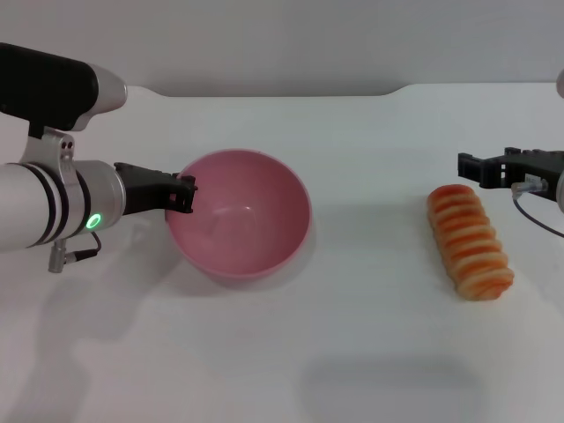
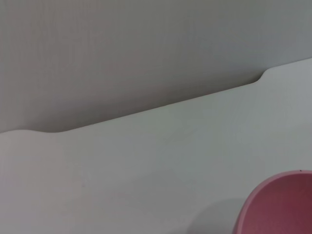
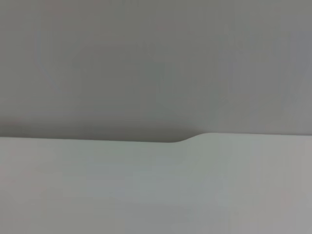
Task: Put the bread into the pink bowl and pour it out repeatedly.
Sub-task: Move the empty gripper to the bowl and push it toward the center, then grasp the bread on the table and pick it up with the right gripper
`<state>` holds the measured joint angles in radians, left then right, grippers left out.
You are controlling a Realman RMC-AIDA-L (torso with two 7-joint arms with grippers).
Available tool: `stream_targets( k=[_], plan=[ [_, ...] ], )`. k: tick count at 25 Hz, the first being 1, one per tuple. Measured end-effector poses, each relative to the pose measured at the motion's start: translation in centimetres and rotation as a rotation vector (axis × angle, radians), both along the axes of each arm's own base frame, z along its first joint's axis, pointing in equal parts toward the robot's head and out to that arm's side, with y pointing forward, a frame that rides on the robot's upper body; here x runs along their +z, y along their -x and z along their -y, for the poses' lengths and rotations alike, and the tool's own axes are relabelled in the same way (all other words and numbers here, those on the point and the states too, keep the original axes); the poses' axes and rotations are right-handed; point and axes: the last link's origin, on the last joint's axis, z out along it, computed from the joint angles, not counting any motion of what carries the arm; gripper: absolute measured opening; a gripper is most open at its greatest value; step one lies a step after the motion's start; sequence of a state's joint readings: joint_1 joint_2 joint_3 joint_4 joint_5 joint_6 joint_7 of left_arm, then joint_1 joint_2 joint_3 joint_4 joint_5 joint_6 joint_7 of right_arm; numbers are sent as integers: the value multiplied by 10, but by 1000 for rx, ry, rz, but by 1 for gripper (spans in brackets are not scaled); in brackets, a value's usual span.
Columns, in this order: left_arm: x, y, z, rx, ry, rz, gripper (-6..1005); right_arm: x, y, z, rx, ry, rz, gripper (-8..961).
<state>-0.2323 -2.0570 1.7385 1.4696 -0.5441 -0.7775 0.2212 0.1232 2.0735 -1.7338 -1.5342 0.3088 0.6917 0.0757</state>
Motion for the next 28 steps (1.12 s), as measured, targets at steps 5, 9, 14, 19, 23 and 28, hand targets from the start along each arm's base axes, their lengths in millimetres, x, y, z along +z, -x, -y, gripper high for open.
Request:
stream_targets(
  k=[5, 9, 14, 19, 23, 28],
  plan=[
    [1, 1, -2, 1, -4, -3, 48, 0, 3, 2, -7, 19, 6, 664],
    [3, 1, -3, 1, -9, -7, 48, -3, -4, 3, -31, 18, -1, 664],
    [4, 3, -4, 1, -13, -16, 48, -12, -12, 1, -62, 34, -6, 665],
    [4, 3, -4, 1, -12, -19, 47, -18, -16, -1, -78, 49, -3, 666],
    [5, 3, -4, -2, -11, -22, 47, -22, -19, -4, -90, 59, -2, 663],
    [5, 1, -5, -12, -9, -27, 47, -29, -22, -8, -102, 73, -1, 647]
  ],
)
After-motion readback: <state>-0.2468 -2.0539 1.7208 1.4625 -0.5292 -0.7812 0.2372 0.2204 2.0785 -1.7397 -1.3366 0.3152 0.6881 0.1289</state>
